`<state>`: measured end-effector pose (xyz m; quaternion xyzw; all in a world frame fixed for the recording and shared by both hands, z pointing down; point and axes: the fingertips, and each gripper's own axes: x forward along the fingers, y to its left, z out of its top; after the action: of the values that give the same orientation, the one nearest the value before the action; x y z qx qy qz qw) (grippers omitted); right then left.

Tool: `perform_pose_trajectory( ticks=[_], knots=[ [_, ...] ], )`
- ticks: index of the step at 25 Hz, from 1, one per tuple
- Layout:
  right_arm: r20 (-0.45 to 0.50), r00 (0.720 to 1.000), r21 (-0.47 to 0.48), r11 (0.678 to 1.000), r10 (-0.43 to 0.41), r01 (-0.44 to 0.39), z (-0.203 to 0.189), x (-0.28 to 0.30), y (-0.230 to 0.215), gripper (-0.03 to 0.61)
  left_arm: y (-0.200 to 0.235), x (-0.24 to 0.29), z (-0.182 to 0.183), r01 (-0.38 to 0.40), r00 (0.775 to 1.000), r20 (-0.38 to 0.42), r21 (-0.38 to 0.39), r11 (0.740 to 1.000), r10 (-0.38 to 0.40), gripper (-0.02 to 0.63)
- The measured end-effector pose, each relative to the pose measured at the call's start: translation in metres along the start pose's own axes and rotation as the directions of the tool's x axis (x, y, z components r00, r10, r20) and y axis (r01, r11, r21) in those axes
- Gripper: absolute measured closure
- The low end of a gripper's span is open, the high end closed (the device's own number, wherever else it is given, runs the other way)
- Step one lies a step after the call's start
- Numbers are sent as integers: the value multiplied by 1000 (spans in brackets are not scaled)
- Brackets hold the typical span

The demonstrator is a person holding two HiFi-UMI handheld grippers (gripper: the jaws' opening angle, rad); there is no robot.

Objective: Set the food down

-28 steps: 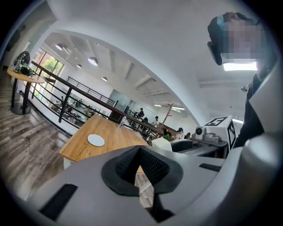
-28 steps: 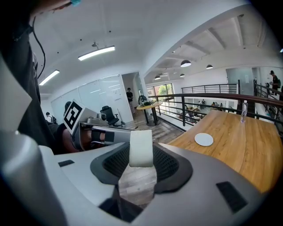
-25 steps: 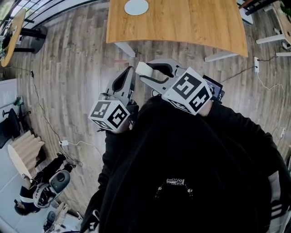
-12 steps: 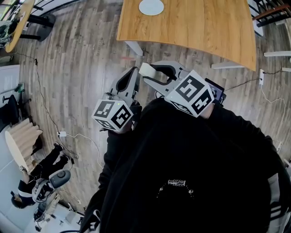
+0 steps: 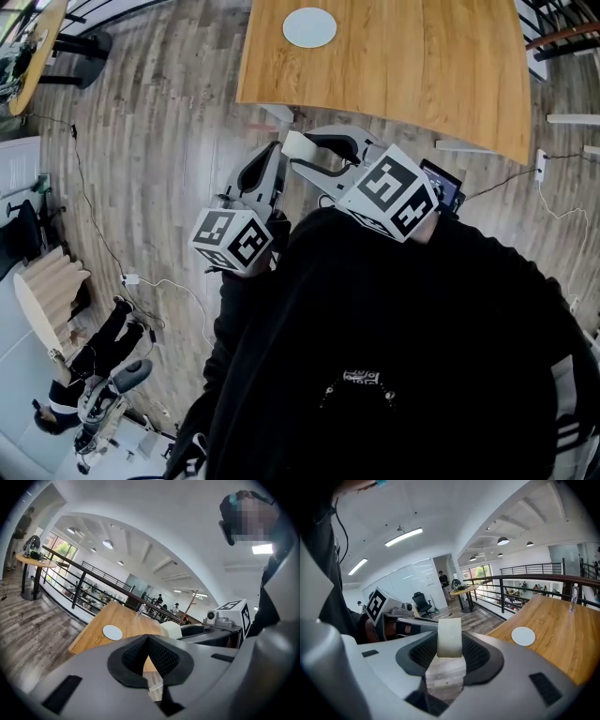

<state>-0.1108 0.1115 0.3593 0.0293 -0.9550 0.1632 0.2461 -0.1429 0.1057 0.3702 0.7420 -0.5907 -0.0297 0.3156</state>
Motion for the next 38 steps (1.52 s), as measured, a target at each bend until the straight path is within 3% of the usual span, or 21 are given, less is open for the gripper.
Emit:
perform_pose_trajectory(
  ticks=[15,22,31,38],
  knots=[
    [30,999,37,999,35,-36,37,-17,-135,407,-4,128,60,-18,1000,-23,13,1000,18,617],
    [43,997,62,996,67,-69,46,-17,-174,407,0,162,72,-54,998,-42,8,998,55,617],
    [92,994,113,991,67,-77,57,-12,-199,407,0,184,82,-41,995,-89,40,998,45,617],
    [103,995,130,992,-10,-4,71,-4,-218,407,16,202,102,27,994,-107,53,998,-22,615]
  ],
)
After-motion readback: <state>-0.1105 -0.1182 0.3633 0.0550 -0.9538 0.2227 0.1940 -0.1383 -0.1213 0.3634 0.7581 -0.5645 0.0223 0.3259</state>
